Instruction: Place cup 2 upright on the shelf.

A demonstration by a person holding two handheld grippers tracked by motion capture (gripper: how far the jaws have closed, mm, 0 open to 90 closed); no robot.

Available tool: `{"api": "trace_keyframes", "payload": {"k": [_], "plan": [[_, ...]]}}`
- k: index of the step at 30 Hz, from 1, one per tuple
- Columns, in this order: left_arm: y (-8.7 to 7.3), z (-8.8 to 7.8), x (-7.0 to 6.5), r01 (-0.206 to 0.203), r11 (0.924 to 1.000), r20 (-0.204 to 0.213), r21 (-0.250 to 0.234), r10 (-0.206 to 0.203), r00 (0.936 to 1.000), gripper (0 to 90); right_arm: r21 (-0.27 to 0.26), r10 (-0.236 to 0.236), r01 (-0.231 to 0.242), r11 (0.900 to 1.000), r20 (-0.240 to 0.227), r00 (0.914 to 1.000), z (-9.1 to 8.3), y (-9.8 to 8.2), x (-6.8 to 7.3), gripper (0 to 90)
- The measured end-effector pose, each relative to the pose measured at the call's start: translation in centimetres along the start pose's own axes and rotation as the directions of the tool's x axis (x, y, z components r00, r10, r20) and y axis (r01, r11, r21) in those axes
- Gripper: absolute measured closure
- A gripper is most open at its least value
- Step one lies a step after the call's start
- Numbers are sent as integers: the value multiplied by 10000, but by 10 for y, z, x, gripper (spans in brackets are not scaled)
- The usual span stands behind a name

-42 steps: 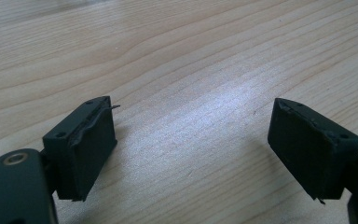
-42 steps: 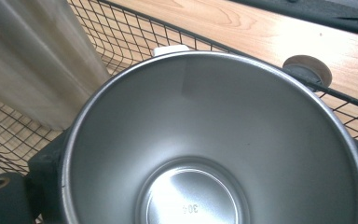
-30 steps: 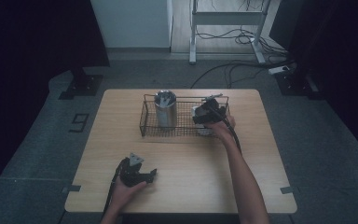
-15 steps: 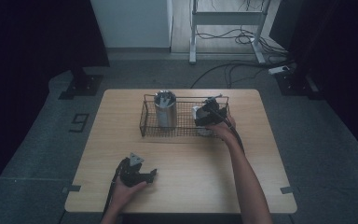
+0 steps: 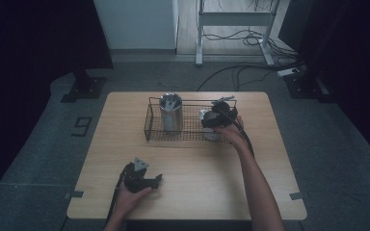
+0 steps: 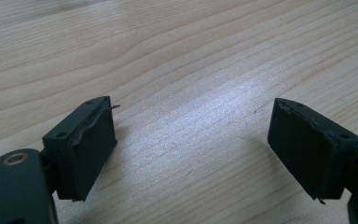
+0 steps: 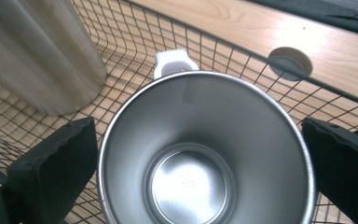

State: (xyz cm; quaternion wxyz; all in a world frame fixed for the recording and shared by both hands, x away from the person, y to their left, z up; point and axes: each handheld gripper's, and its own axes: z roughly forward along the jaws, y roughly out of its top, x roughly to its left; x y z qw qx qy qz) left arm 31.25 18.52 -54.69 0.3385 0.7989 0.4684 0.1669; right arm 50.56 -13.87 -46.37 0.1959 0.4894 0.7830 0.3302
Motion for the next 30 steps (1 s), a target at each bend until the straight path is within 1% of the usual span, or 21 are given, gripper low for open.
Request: {"api": "trace_keyframes", "payload": {"k": [3,6,9,14,19,24,26,30], "plan": [[0,0,0,-3,10000,-5,-1,3,10000,151,-308,138,-138,9994,17,9999,-7,2,-1,0],[0,0,0,-6,10000,-10,0,6,10000,151,-613,158,-161,9980,-65,9999,-15,4,1,0],[0,0,0,-39,10000,-32,14,39,10000,150,-752,89,-97,9971,-114,9999,-22,4,4,1],[0,0,-1,-78,10000,-70,33,78,9999,151,-1125,155,-172,9935,-157,9998,-31,2,9,20],[0,0,-1,-93,9999,-92,57,94,9999,151,-1370,85,-121,9905,-262,9996,-41,-4,12,40],[0,1,-2,-117,9999,-121,58,118,9999,151,-1654,88,-173,9861,-522,9986,-53,-14,12,64],[0,1,-2,-126,9999,-128,64,127,9998,151,-1577,67,-163,9874,-608,9981,-56,-19,12,67],[0,1,-2,-158,9998,-154,89,159,9998,151,-1687,25,-139,9856,-675,9977,-62,-31,12,76]]}}
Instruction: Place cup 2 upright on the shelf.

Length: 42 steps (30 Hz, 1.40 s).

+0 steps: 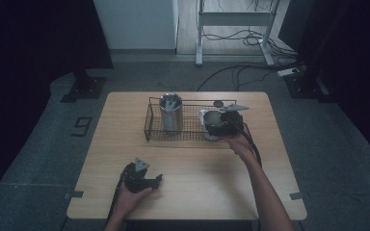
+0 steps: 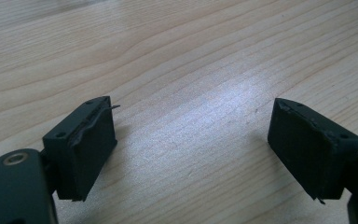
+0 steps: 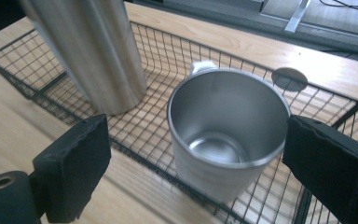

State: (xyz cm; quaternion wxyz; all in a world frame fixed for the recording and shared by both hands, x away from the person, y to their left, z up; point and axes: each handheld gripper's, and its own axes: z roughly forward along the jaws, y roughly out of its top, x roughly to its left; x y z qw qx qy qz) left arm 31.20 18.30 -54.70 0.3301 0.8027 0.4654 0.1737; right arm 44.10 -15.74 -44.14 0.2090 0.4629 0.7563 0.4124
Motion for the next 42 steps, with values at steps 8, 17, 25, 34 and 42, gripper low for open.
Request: {"api": "trace_keyframes", "payload": {"k": [8,17,25,34,42], "plan": [[0,0,0,-9,10000,-2,0,9,10000,151,-155,79,-81,9998,-144,9999,-15,-26,2,95],[0,0,0,-33,10000,-43,29,33,10000,151,-281,282,-292,9992,-342,9990,-32,-61,5,118],[0,0,-1,-70,10000,-66,44,71,10000,151,-330,543,-561,9979,-534,9971,-48,-96,6,129],[0,1,-1,-88,10000,-101,33,88,9999,151,-175,732,-743,9971,-551,9958,-63,-134,3,131],[0,1,-2,-100,9999,-128,42,100,9999,151,8,814,-817,9967,-827,9932,-65,-153,5,131]]}}
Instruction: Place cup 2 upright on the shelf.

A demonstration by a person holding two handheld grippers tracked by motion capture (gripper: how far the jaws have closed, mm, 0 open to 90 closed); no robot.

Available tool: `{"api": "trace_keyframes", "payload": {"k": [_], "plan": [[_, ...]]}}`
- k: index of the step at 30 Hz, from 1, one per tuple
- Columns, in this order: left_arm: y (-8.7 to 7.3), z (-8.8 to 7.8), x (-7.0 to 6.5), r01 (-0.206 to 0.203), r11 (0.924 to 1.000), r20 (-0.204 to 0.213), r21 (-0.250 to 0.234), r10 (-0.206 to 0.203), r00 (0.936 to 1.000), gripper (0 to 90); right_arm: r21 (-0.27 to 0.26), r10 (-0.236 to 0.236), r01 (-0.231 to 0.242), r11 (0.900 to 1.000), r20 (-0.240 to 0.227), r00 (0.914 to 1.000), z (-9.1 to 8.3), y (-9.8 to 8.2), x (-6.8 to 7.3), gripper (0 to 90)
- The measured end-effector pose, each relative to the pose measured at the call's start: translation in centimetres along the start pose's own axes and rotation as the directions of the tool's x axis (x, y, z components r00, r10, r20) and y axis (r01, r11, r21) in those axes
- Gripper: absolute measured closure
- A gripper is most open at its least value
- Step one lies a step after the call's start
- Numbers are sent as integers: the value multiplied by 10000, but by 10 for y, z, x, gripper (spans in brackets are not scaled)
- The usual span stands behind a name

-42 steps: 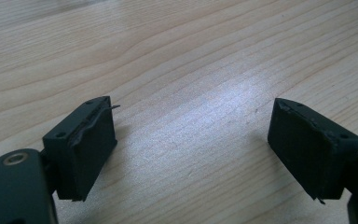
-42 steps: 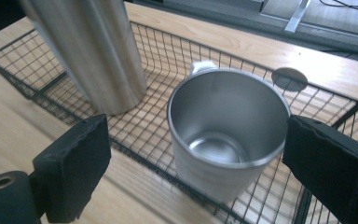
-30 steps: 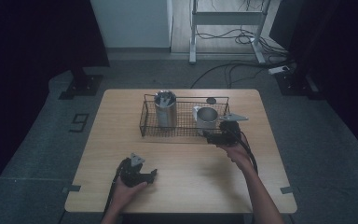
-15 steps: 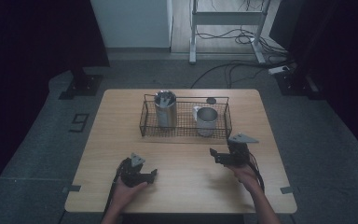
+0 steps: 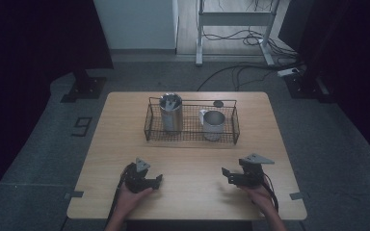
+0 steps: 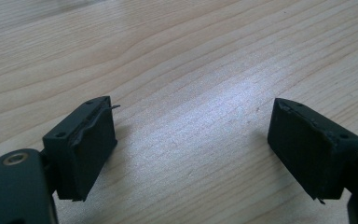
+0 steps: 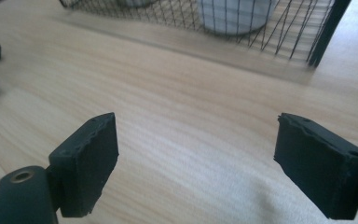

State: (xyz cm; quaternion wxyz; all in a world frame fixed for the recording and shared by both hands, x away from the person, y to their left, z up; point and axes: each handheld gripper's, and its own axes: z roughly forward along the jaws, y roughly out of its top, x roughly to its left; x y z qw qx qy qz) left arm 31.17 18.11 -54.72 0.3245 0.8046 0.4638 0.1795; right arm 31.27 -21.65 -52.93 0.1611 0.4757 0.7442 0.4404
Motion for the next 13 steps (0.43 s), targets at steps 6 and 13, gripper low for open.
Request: {"api": "trace_keyframes", "payload": {"k": [6,13], "plan": [[0,0,0,5,10000,-14,2,-5,10000,151,87,23,-24,10000,103,9999,3,-4,-2,132],[0,0,0,9,10000,0,1,-9,10000,151,179,69,-73,9998,237,9997,3,-8,-3,133]]}}
